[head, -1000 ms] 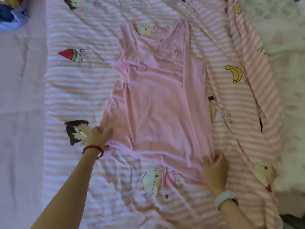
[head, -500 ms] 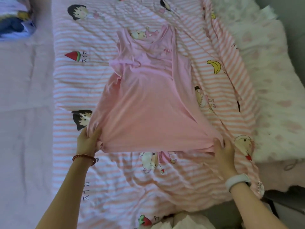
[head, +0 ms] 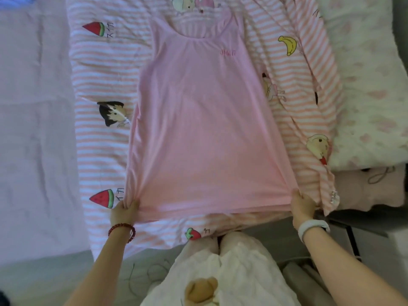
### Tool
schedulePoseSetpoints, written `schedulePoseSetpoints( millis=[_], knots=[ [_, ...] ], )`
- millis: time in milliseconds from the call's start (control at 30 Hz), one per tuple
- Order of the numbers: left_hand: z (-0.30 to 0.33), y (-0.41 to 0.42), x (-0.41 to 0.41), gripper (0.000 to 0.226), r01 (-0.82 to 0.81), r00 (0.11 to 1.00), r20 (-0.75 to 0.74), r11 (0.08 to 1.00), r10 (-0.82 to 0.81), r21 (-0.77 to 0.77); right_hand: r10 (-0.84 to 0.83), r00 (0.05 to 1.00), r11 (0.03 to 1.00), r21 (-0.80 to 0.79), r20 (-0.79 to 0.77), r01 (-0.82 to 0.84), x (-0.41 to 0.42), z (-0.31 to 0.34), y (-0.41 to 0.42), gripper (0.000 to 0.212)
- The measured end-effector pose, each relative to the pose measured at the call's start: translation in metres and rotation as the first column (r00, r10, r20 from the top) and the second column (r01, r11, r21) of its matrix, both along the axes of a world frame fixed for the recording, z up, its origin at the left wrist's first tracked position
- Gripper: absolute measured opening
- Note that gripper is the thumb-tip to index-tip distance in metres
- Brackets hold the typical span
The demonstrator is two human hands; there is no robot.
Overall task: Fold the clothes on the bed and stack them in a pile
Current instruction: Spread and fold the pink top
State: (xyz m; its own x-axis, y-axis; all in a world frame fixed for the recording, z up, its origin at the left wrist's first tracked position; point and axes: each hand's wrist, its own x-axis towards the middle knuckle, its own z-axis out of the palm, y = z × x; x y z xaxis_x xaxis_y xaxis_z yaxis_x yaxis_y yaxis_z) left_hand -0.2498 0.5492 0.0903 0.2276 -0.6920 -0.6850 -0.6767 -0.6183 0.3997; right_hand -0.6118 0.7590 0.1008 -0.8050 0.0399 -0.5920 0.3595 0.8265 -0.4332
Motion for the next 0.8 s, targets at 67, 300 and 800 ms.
schedulePoseSetpoints(
  millis=[67, 300, 800],
  knots=[
    [0.002, 0.012, 0.004, 0.034, -0.029, 1.000, 0.001, 0.999, 0.029, 0.029, -0.052, 0.999, 0.999, -0.004, -0.004, 0.052, 0.006, -0.007, 0.008, 0.027],
    [-0.014, 0.032, 0.009, 0.031, -0.049, 0.963, 0.265, 0.999, 0.052, -0.016, 0.031, 0.999, 0.992, 0.123, -0.008, -0.030, 0.009, -0.006, 0.010, 0.029],
    [-0.052, 0.042, -0.098, 0.071, 0.774, 0.598, 0.274, 0.631, -0.754, 0.048, 0.965, 0.259, 0.211, 0.481, 0.035, -0.851, -0.017, -0.047, -0.036, 0.055]
  ],
)
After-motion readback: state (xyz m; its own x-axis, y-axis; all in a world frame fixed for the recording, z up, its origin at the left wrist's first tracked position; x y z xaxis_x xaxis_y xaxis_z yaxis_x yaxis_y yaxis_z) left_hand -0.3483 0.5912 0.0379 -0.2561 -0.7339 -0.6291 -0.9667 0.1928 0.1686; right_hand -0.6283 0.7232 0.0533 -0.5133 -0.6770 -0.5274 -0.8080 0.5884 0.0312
